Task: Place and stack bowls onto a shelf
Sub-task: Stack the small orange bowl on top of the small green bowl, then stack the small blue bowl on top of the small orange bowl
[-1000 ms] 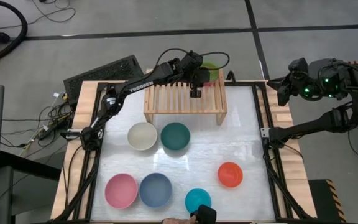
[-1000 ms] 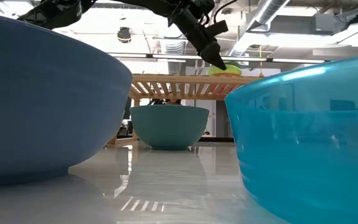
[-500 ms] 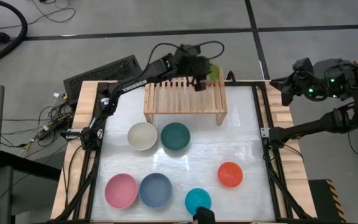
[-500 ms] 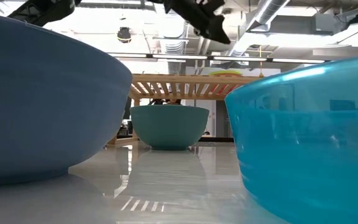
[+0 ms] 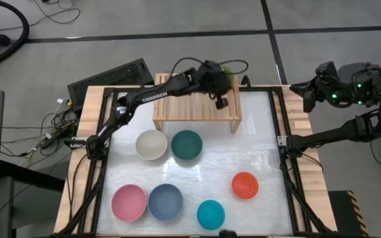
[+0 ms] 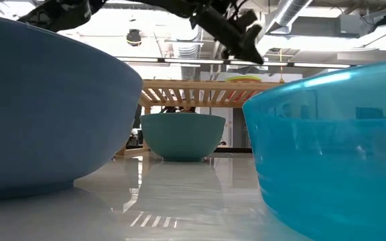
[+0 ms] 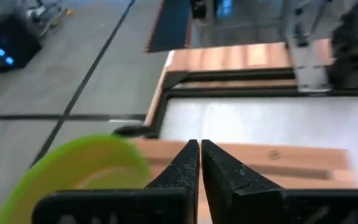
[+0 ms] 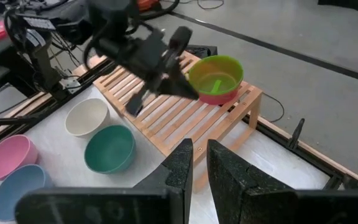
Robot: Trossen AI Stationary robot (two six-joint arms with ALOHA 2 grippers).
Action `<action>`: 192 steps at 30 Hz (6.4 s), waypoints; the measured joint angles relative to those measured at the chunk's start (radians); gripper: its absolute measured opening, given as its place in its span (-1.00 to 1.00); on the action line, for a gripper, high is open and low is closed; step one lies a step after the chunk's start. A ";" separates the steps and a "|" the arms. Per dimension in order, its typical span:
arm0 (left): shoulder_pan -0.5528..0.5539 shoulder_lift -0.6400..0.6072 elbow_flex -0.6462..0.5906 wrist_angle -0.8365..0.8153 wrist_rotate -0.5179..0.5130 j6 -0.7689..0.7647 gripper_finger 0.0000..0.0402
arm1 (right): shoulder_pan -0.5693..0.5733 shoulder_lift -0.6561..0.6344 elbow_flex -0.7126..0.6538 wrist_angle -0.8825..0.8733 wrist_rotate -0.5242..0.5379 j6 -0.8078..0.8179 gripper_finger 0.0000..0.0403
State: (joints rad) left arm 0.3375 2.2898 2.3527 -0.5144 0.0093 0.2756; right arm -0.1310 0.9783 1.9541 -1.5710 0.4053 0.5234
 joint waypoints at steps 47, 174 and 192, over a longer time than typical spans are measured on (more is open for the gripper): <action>-0.517 -0.075 -0.511 0.373 0.264 0.577 -0.09 | 0.000 -0.016 0.000 0.000 -0.145 0.031 -0.62; 0.088 0.020 0.003 -0.068 0.009 0.246 -0.81 | -0.001 -0.024 0.000 0.001 0.027 -0.053 -0.62; 0.086 -0.030 0.003 0.068 -0.101 0.274 -0.28 | -0.001 -0.024 0.000 0.000 0.027 -0.053 -0.62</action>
State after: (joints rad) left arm 0.4237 2.2602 2.3558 -0.4466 -0.0916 0.5492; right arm -0.1318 0.9543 1.9541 -1.5707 0.4325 0.4702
